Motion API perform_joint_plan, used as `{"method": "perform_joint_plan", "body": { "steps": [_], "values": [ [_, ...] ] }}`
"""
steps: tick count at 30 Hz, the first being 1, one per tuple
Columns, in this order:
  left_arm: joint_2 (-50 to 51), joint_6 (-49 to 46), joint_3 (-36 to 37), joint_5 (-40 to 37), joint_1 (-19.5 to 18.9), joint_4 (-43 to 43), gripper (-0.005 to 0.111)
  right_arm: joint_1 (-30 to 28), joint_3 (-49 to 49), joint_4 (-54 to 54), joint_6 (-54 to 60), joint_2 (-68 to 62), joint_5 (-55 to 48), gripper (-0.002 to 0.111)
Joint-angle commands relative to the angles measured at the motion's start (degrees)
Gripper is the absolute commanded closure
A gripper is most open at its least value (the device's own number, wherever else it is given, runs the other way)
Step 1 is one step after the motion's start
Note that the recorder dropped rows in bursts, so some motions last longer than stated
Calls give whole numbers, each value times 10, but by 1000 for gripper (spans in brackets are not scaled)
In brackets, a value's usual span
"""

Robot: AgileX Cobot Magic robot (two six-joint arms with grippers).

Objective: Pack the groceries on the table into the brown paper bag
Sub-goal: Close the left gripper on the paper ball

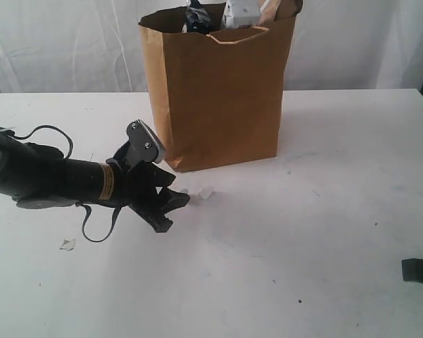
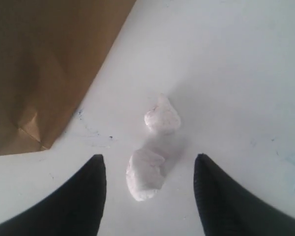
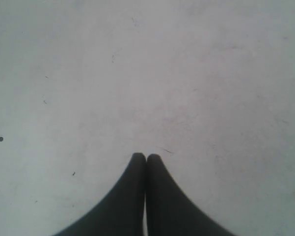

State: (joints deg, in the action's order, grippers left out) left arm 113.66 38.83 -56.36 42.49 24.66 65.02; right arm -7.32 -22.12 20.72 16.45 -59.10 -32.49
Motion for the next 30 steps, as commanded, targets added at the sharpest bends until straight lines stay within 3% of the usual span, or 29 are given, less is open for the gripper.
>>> {"method": "perform_joint_plan", "body": {
  "steps": [1, 9, 15, 21, 26, 30],
  "values": [
    [1, -26, 2, -10, 1, -6, 51, 0, 5, 2, -2, 1, 0, 108],
    [3, -93, 2, -15, 1, -56, 51, 0, 5, 2, -2, 1, -1, 108],
    [21, -91, 2, 33, 1, -55, 51, 0, 5, 2, -2, 1, -4, 108],
    [27, -91, 2, 24, 1, -54, 51, 0, 5, 2, -2, 1, -4, 108],
    [40, -91, 2, 24, 1, -54, 58, 0, 5, 2, -2, 1, -4, 108],
    [40, -91, 2, 24, 1, -64, 73, 0, 5, 2, -2, 1, -4, 108]
  ]
}}
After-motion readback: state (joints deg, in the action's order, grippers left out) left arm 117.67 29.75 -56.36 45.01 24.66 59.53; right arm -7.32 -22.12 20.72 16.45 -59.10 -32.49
